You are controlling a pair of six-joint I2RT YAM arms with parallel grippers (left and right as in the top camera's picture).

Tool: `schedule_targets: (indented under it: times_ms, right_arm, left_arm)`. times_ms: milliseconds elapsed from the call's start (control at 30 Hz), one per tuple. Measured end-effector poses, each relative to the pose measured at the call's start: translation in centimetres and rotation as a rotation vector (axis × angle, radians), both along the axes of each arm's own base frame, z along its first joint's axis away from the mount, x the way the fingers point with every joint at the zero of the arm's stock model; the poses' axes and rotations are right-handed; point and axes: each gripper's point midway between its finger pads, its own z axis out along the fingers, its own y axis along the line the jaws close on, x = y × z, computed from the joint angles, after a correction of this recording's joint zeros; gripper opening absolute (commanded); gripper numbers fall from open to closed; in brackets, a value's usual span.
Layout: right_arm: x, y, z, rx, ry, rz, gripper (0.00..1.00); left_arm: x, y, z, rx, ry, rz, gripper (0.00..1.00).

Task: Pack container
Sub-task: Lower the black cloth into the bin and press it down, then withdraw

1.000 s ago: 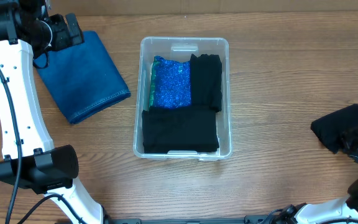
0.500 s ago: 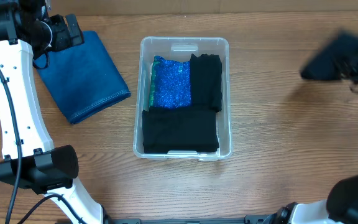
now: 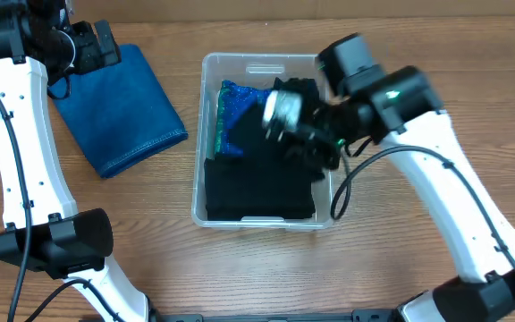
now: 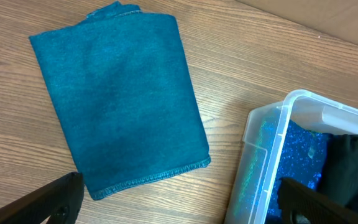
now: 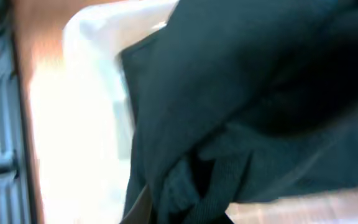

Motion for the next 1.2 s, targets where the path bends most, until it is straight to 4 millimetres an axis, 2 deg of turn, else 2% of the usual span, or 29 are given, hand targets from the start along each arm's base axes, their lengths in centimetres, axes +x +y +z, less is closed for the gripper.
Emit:
schedule_targets:
  times_ms: [67,267,467,500,533,667,733,800,900,1000,1033,1067,1100,1200]
  right_arm:
    - [-1.4,0.4,-1.8,-0.057,0.039,0.114,0.04]
    - [-1.6,0.0,-8.1,-0.162,0.163,0.239,0.04]
    - [-2.3,-0.4,-11.4,-0.184,0.206,0.279,0.06]
    - [-2.2,-0.5,-11.7,-0.190,0.199,0.281,0.70]
    - [-1.6,-0.4,-12.0,-0.195,0.173,0.278,1.00]
    - [3.5,1.2,-12.2,-0.174,0.005,0.120,1.00]
    - [6.3,1.0,-12.1,-0.203,-0.071,-0.021,1.00]
    - [8.5,-0.1,-12.0,-0.259,-0.130,-0.174,1.00]
    - [10.0,-2.1,-11.7,-0.334,-0.153,-0.391,1.00]
    - [9.2,-2.2,-10.6,-0.315,-0.120,-0.458,1.00]
    - [8.3,-1.7,-9.6,-0.272,-0.095,-0.458,0.78]
    - [7.9,-1.4,-9.2,-0.255,-0.085,-0.455,0.21]
    - [6.8,-0.5,-7.2,-0.181,-0.068,-0.443,0.04]
    - [5.4,0.7,-4.4,-0.071,-0.042,-0.449,0.04]
  left_arm:
    - [0.0,0.1,0.0,0.003,0.001,0.001,1.00]
    - [0.0,0.1,0.0,0.007,0.001,0.004,1.00]
    - [0.0,0.2,0.0,0.010,0.001,0.005,1.00]
    - [0.0,0.2,0.0,0.011,0.000,0.006,1.00]
    - [0.0,0.2,0.0,0.011,0.000,0.006,1.00]
    - [0.1,0.2,0.0,0.011,-0.002,0.006,1.00]
    - [0.1,0.2,0.0,0.011,-0.002,0.006,1.00]
    - [0.1,0.2,0.0,0.011,-0.002,0.006,1.00]
    - [0.1,0.2,0.0,0.011,-0.002,0.006,1.00]
    - [0.1,0.2,0.0,0.011,-0.002,0.006,1.00]
    - [0.1,0.2,0.0,0.011,-0.002,0.006,1.00]
    - [0.1,0.2,0.0,0.011,-0.002,0.006,1.00]
    - [0.1,0.2,0.0,0.011,-0.002,0.006,1.00]
    - [0.1,0.2,0.0,0.011,-0.002,0.006,1.00]
